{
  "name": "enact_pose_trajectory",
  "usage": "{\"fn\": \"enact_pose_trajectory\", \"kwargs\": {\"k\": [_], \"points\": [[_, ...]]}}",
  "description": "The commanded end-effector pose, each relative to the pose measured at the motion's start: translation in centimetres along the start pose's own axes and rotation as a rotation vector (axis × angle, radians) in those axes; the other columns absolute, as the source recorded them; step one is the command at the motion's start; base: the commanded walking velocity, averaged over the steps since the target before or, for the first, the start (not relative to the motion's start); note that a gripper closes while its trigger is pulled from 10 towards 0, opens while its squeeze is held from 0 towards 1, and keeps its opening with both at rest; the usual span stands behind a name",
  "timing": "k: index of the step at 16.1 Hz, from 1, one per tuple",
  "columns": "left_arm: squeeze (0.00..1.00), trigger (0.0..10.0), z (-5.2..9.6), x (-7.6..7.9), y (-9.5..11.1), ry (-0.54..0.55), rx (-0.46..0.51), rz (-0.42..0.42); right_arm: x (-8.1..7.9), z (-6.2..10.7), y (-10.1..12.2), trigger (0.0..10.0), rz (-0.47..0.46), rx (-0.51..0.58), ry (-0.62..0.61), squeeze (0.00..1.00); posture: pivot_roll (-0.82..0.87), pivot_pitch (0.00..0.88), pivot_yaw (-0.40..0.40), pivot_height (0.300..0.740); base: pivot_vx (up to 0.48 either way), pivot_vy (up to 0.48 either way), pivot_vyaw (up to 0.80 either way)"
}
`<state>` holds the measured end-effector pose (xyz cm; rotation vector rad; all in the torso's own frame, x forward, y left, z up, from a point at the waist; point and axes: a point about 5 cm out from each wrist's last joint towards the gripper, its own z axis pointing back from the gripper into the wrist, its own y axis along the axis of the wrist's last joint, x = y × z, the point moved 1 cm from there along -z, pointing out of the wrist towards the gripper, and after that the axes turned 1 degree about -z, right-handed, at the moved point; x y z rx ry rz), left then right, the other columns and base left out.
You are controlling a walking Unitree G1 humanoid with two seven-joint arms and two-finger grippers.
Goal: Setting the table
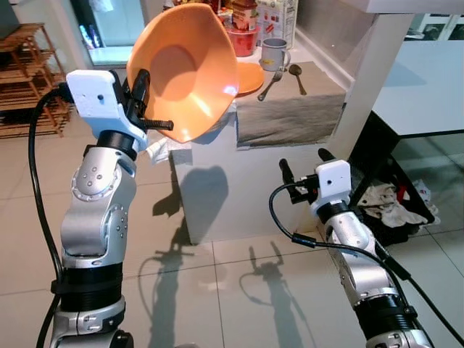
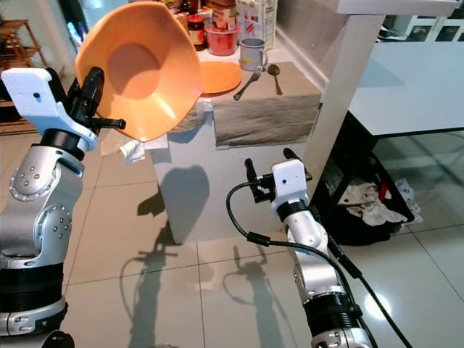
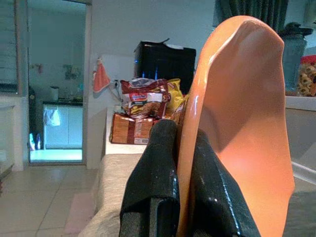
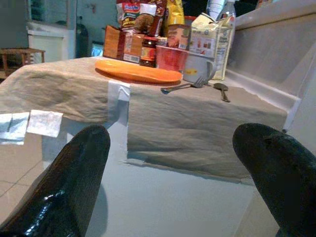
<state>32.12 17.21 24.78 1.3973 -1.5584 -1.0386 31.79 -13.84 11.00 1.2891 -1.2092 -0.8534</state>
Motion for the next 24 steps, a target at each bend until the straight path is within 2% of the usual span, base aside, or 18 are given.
{"fn": "enact_pose_trajectory", "kwargs": {"k": [1, 5, 12, 16, 18, 20, 21, 22, 24], "points": [[0.00, 0.0, 0.0, -0.1, 0.1, 0.013, 0.003, 0.007, 0.0, -0.3, 0.4, 10.0, 0.012, 0.006, 0.005, 0.00, -0.03, 0.000, 0.013, 0.740, 0.000, -0.465, 0.00], [0.00, 0.0, 0.1, 0.0, -0.1, 0.013, 0.000, 0.005, -0.2, -0.3, 0.2, 10.0, 0.016, -0.003, 0.014, 0.00, -0.03, 0.000, 0.011, 0.740, 0.000, -0.464, 0.78], [0.00, 0.0, 0.1, 0.2, -0.8, -0.012, -0.030, -0.008, -0.7, -0.4, 0.1, 10.0, 0.004, -0.002, 0.029, 0.00, -0.01, 0.000, 0.017, 0.740, 0.043, -0.438, 0.00], [0.00, 0.0, -0.1, 0.0, -1.5, -0.007, -0.070, 0.002, -0.8, -0.5, 0.2, 10.0, 0.002, -0.003, 0.026, 0.00, -0.02, 0.000, 0.025, 0.740, 0.000, 0.000, 0.00], [0.00, 0.0, 0.2, 0.4, -1.9, -0.028, -0.083, 0.012, -0.8, -0.6, 0.3, 10.0, -0.017, -0.005, 0.028, 0.00, -0.02, 0.000, 0.023, 0.740, 0.000, 0.000, 0.00], [0.00, 0.0, 0.2, 0.7, -2.1, -0.034, -0.098, 0.035, -1.0, -1.0, 0.6, 10.0, -0.061, -0.002, 0.038, 0.00, -0.02, 0.000, 0.022, 0.740, 0.000, 0.000, 0.00], [0.00, 0.0, 0.2, 0.9, -2.4, -0.042, -0.119, 0.051, -1.0, -1.4, 1.0, 10.0, -0.122, -0.005, 0.040, 0.00, -0.01, 0.000, 0.024, 0.740, 0.000, 0.000, 0.00], [0.00, 0.0, 0.2, 0.9, -2.5, -0.042, -0.126, 0.063, -1.1, -1.6, 1.2, 10.0, -0.145, -0.004, 0.042, 0.00, -0.01, 0.000, 0.025, 0.740, 0.000, 0.000, 0.00], [0.00, 0.0, 0.0, 0.8, -2.5, -0.050, -0.144, 0.099, -1.0, -2.7, 2.3, 10.0, -0.309, 0.007, 0.033, 0.00, -0.01, 0.000, 0.034, 0.740, 0.000, 0.000, 0.00]]}}
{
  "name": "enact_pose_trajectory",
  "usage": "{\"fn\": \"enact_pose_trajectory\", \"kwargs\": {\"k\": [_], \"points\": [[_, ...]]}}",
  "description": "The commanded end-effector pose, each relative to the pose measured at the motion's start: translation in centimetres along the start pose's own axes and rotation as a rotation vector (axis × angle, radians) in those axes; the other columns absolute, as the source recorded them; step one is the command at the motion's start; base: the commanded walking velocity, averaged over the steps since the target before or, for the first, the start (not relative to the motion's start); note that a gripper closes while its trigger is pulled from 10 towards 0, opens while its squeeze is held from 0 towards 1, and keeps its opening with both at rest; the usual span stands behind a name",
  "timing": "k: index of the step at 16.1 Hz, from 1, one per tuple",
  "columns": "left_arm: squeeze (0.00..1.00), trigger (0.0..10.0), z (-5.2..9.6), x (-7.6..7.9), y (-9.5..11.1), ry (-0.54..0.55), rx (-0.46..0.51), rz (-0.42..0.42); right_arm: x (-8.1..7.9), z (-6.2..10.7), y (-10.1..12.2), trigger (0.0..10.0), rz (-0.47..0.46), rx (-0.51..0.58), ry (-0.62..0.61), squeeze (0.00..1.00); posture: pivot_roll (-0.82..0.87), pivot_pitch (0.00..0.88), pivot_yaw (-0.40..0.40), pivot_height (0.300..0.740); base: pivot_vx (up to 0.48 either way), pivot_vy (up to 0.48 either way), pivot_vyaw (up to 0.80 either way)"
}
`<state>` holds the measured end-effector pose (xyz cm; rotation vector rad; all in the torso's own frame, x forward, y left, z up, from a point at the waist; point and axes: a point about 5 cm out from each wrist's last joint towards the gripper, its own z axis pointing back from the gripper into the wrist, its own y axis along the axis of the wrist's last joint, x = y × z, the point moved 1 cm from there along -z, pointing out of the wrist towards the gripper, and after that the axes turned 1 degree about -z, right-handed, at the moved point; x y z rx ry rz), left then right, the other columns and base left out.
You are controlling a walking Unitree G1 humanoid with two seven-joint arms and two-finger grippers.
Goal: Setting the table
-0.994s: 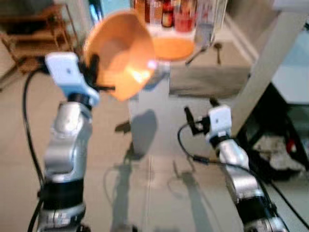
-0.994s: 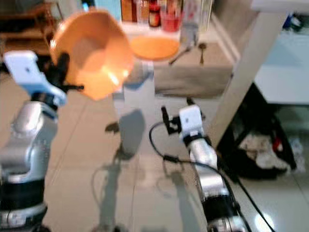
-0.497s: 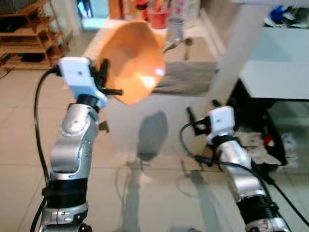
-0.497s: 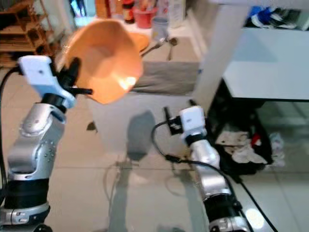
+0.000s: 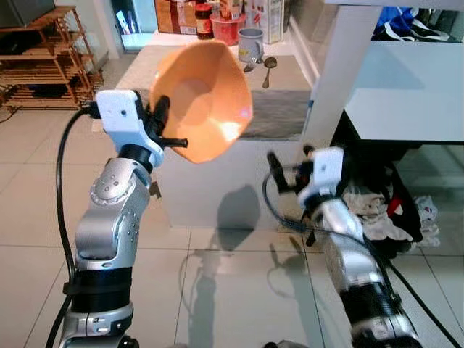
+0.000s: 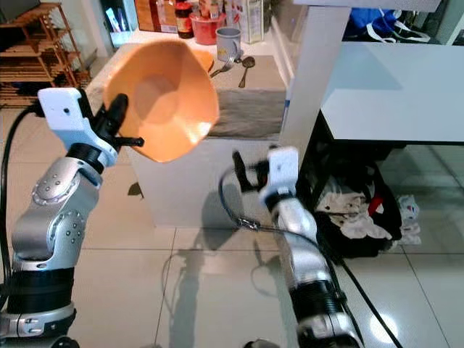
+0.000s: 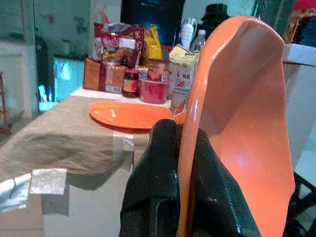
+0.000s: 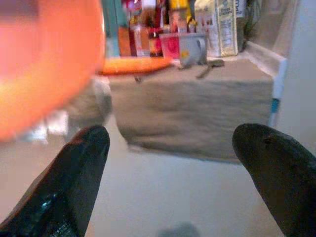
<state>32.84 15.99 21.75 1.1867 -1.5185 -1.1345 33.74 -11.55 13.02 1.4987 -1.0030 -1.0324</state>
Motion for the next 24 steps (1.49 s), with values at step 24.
{"fn": "enact_pose_trajectory", "kwargs": {"k": [24], "points": [[0.00, 0.0, -0.6, 4.0, 1.6, -0.160, -0.096, 0.478, -2.0, -4.8, 1.6, 10.0, -0.625, -0.060, 0.022, 0.00, 0.02, 0.000, 0.038, 0.740, 0.000, 0.000, 0.00]]}}
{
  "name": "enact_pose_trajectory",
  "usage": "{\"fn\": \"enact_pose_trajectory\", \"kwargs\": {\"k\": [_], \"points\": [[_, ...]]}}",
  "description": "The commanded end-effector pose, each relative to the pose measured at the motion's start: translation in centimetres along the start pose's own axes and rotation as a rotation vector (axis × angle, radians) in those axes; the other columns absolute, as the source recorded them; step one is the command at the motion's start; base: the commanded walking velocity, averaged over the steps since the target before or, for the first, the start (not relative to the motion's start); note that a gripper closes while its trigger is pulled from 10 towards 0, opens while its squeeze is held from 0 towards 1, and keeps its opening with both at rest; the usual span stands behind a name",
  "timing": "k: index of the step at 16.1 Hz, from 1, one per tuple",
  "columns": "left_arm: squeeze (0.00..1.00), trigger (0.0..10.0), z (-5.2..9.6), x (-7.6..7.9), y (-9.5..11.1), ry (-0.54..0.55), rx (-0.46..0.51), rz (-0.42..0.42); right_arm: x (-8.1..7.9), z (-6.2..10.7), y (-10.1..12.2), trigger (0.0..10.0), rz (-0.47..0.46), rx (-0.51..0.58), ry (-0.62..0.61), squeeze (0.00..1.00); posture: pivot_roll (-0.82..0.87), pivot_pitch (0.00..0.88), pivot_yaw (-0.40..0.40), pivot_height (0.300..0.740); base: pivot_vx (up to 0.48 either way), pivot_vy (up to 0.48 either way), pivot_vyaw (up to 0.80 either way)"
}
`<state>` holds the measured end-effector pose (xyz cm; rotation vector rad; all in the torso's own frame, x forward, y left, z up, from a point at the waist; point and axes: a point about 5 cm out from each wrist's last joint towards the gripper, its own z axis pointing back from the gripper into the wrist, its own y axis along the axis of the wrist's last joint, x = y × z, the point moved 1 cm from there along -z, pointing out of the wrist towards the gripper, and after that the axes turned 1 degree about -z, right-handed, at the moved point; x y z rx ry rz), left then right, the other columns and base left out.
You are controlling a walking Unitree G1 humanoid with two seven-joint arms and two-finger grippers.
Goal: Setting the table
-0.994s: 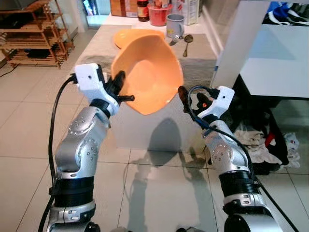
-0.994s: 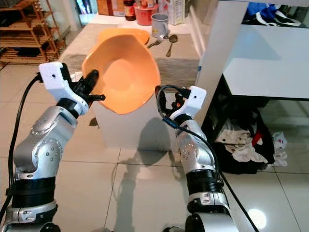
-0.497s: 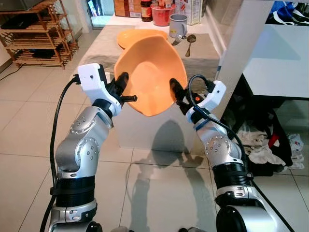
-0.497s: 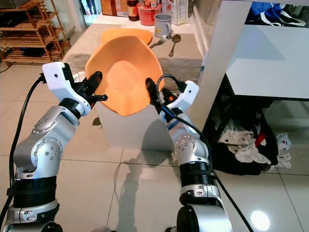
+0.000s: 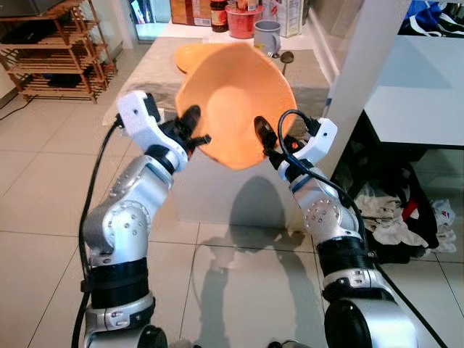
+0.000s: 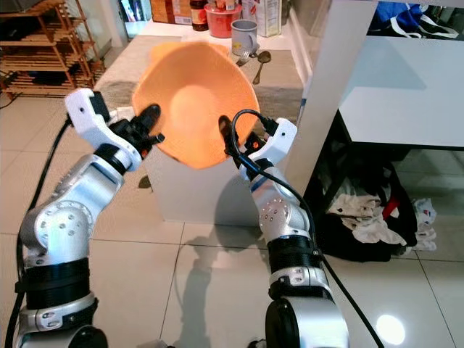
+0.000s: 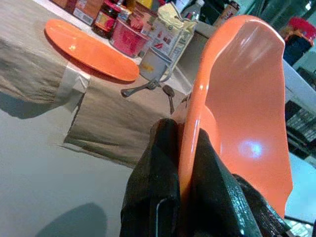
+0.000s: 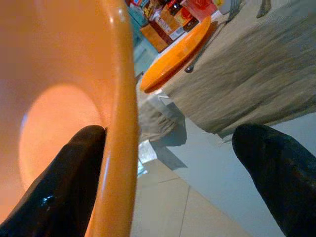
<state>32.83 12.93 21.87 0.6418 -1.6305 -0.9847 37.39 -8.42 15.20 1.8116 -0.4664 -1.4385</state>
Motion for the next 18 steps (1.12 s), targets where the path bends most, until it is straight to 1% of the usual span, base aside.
{"fn": "enact_pose_trajectory", "kwargs": {"k": [1, 4, 8, 10, 15, 16, 18], "points": [[0.00, 0.0, 0.0, 1.6, 1.4, -0.076, 0.045, 0.027, 0.2, -0.2, 0.2, 10.0, -0.013, 0.012, -0.018, 0.00, 0.02, 0.000, 0.037, 0.740, 0.000, 0.000, 0.00], [0.00, 0.0, -0.1, 1.4, 1.6, -0.068, 0.047, 0.053, 0.2, -0.2, 0.3, 10.0, -0.001, 0.017, -0.016, 0.00, 0.02, 0.000, 0.037, 0.740, 0.000, 0.000, 0.00], [0.00, 0.0, 0.0, 1.4, 1.7, -0.069, 0.042, 0.078, -0.2, -0.3, 0.4, 10.0, 0.018, 0.031, -0.003, 0.00, 0.02, 0.000, 0.038, 0.740, 0.000, 0.000, 0.00], [0.00, 0.0, 0.0, 1.8, 1.5, -0.088, 0.029, 0.073, -0.3, -0.4, 0.4, 10.0, 0.019, 0.035, -0.001, 0.00, 0.02, 0.000, 0.038, 0.740, 0.000, 0.000, 0.00], [0.00, 0.0, 0.0, 1.7, 1.5, -0.089, 0.022, 0.060, -0.5, -0.4, 0.1, 10.0, 0.037, 0.021, 0.004, 0.00, 0.02, 0.000, 0.036, 0.740, 0.000, 0.000, 0.00], [0.00, 0.0, 0.0, 1.7, 1.5, -0.089, 0.021, 0.056, -0.5, -0.4, 0.1, 10.0, 0.048, 0.021, 0.005, 0.00, 0.02, 0.000, 0.036, 0.740, 0.000, 0.000, 0.00], [0.00, 0.0, 0.0, 1.7, 1.4, -0.086, 0.020, 0.055, -0.8, -0.3, 0.5, 10.0, 0.100, 0.043, 0.019, 0.00, 0.02, 0.000, 0.037, 0.740, 0.000, 0.000, 0.00]]}}
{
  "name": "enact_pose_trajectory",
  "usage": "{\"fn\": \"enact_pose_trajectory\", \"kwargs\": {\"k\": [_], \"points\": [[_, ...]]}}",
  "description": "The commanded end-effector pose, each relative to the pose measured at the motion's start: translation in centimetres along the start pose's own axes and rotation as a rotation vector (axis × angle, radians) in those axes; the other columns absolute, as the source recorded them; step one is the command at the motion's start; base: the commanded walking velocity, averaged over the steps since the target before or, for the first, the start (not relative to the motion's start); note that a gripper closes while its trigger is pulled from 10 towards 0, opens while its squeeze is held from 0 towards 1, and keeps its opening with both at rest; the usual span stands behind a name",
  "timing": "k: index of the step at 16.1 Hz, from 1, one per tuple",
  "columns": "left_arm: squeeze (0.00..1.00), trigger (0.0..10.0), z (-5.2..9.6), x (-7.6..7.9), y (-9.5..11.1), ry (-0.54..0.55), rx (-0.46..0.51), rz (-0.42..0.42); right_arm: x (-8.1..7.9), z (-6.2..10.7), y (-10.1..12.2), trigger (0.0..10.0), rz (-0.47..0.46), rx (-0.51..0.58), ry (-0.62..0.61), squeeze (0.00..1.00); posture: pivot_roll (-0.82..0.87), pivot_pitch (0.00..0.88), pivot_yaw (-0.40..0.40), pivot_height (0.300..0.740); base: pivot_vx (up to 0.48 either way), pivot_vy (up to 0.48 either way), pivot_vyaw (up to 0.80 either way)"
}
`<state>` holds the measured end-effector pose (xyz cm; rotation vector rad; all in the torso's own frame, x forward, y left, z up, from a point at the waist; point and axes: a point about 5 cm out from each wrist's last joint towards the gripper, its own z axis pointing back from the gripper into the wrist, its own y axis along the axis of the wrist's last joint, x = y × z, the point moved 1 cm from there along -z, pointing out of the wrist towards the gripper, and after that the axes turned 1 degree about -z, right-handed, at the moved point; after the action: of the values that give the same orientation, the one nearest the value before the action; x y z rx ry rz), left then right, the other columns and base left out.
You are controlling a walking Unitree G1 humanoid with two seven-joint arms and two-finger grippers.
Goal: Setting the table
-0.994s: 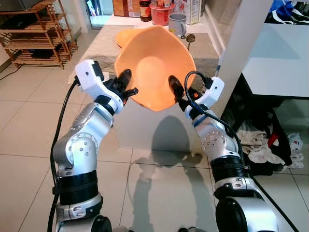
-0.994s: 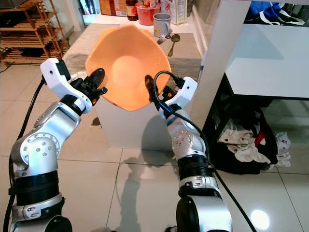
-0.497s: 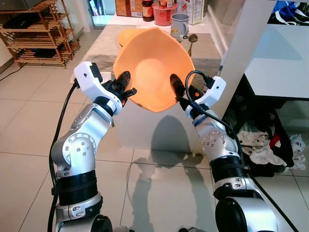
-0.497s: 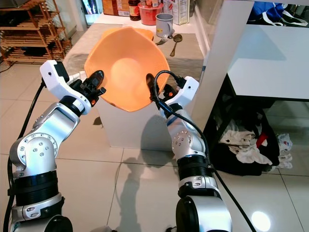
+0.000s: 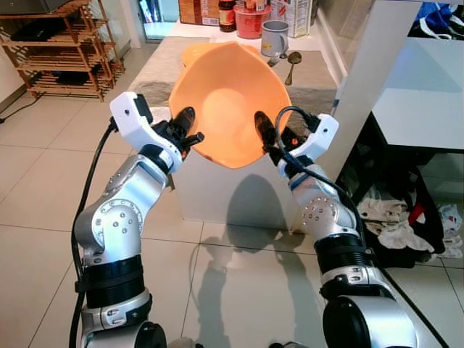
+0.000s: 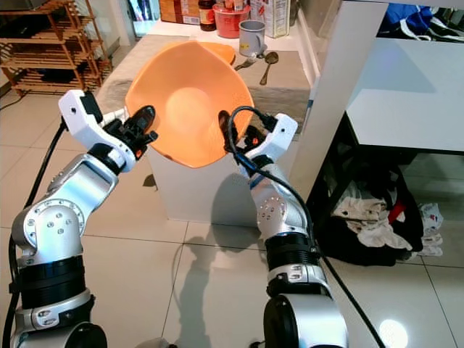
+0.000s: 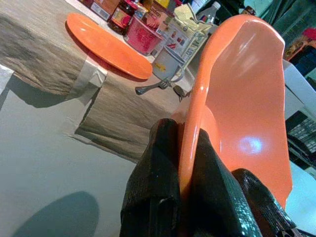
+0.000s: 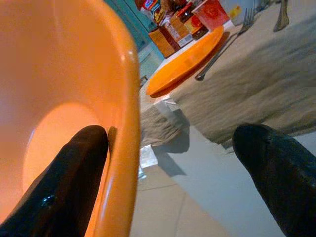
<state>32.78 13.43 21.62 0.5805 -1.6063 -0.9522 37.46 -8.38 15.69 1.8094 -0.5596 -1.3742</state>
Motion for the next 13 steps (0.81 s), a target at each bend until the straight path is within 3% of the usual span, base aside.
{"fn": "enact_pose_trajectory", "kwargs": {"k": [1, 5, 13], "points": [[0.00, 0.0, -0.14, 2.33, 1.23, -0.109, 0.044, -0.005, -0.54, -0.18, 0.21, 10.0, 0.028, 0.007, 0.014, 0.00, 0.02, 0.000, 0.037, 0.740, 0.000, 0.000, 0.00], [0.00, 0.0, -0.21, 2.32, 1.15, -0.110, 0.040, -0.015, -1.05, 0.12, 0.27, 10.0, 0.132, 0.027, 0.040, 0.00, 0.01, 0.000, 0.038, 0.740, 0.000, 0.000, 0.00], [0.00, 0.0, -0.21, 2.13, 1.02, -0.104, 0.037, -0.024, -0.69, 0.30, -0.15, 10.0, 0.117, 0.011, 0.021, 0.00, 0.01, 0.000, 0.036, 0.740, 0.000, 0.000, 0.00]]}}
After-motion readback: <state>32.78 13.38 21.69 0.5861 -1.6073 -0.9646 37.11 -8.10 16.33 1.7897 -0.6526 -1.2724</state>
